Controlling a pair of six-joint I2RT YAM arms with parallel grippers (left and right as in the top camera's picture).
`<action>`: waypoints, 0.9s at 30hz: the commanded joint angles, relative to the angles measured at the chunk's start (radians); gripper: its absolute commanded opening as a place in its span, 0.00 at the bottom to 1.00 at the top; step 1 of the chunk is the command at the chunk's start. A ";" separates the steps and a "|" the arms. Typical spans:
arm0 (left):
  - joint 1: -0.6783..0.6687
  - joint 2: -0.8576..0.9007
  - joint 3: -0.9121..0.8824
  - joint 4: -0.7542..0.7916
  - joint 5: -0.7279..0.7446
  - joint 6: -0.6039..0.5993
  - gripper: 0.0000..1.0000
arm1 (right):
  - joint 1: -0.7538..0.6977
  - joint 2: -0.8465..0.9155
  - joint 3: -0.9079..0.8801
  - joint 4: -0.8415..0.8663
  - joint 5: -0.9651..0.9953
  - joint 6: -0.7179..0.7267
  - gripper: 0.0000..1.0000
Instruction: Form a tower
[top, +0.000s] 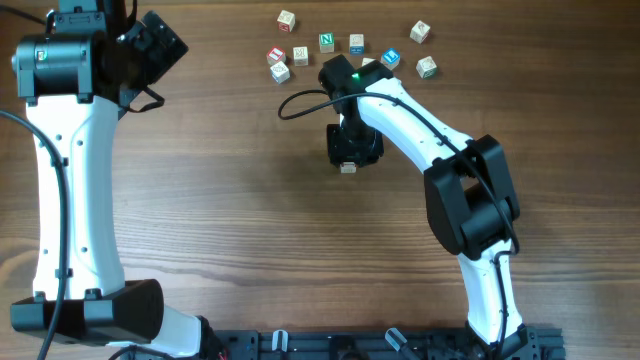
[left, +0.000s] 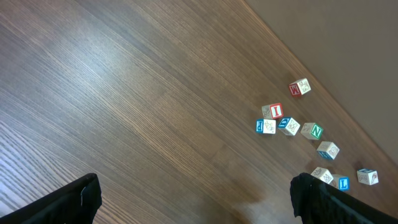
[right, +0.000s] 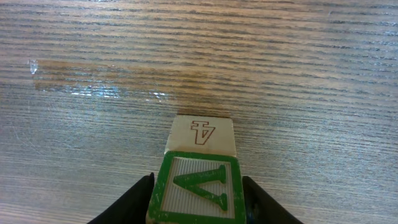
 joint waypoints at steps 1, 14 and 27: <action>0.005 -0.002 0.000 0.000 -0.012 0.008 1.00 | 0.001 0.009 0.024 -0.005 0.022 -0.003 0.41; 0.005 -0.002 0.000 0.001 -0.012 0.008 1.00 | 0.001 0.009 0.024 -0.001 0.033 0.001 0.49; 0.005 -0.002 0.000 0.000 -0.013 0.008 1.00 | 0.001 -0.016 0.128 -0.128 0.013 0.085 1.00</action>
